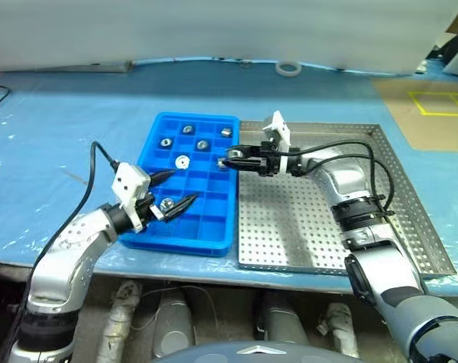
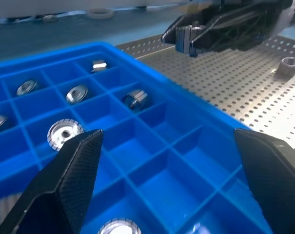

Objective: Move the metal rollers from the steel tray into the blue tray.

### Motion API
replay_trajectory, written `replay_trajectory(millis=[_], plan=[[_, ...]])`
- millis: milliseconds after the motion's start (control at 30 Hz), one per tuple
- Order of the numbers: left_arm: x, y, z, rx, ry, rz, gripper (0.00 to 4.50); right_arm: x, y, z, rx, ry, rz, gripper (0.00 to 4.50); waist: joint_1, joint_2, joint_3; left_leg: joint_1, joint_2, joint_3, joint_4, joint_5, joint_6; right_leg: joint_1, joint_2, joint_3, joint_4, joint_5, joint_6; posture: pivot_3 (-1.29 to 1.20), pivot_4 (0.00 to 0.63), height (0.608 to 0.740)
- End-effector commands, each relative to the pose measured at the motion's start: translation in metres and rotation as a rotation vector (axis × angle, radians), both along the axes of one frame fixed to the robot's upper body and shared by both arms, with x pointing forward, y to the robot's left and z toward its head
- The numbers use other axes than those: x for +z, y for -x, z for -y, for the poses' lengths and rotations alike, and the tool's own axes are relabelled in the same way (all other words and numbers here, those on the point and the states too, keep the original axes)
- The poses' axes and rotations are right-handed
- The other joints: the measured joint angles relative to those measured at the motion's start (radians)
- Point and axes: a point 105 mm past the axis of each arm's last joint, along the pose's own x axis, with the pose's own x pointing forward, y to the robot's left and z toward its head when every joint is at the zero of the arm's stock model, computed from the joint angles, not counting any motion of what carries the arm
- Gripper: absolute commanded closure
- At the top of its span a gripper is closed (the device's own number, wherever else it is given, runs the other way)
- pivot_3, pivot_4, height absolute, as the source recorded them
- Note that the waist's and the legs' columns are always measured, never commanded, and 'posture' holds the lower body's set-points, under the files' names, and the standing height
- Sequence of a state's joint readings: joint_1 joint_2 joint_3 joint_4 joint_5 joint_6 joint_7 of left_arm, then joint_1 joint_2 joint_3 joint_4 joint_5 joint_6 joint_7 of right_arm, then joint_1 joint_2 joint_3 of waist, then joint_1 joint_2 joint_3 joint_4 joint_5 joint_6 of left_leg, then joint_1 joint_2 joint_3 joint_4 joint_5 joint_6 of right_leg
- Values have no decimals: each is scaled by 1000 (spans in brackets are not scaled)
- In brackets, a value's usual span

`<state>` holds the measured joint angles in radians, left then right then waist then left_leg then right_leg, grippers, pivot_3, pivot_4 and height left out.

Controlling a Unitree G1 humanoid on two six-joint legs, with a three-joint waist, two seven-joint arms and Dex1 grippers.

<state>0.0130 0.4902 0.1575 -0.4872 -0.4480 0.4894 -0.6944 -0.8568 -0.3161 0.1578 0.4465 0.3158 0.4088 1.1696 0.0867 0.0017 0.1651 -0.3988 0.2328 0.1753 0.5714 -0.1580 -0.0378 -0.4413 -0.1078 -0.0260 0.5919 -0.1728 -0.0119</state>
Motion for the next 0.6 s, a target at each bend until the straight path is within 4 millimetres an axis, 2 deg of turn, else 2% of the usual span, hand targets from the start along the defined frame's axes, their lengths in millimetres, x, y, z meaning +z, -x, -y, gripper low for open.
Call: replay_trajectory(millis=[33, 100, 233, 367, 600], plan=[[15, 11, -9, 67, 6, 56, 0, 2, -9, -13, 13, 50, 61, 2847, 13, 0, 0, 0, 0, 0, 0, 0, 0, 0, 0, 0, 0, 0, 0, 241, 150, 740], [10, 17, -12, 92, -8, 40, 0, -6, -17, -19, -11, 91, 67, 2847, 23, 0, 0, 0, 0, -1, -1, 1, -2, 0, 0, -1, 0, 0, 0, 283, 150, 740], [10, 22, -17, 130, -10, 40, 0, -18, -17, -30, 15, 130, 59, 2847, 42, 0, 0, 0, 1, -1, -1, 1, -2, 0, 0, -1, 0, 0, 0, 303, 150, 740], [8, 25, -16, 133, -17, 31, 0, -34, -20, -32, 5, 201, 78, 2847, 45, 0, 0, -1, 1, -1, -2, 1, -3, -1, 1, -1, 0, 0, 0, 325, 150, 740], [6, 24, -17, 131, -26, 21, 0, -37, -16, -38, 19, 181, 65, 2847, 48, 0, 0, -1, 2, -1, -2, 2, -3, -2, 2, -1, 0, 0, 0, 305, 150, 740]])
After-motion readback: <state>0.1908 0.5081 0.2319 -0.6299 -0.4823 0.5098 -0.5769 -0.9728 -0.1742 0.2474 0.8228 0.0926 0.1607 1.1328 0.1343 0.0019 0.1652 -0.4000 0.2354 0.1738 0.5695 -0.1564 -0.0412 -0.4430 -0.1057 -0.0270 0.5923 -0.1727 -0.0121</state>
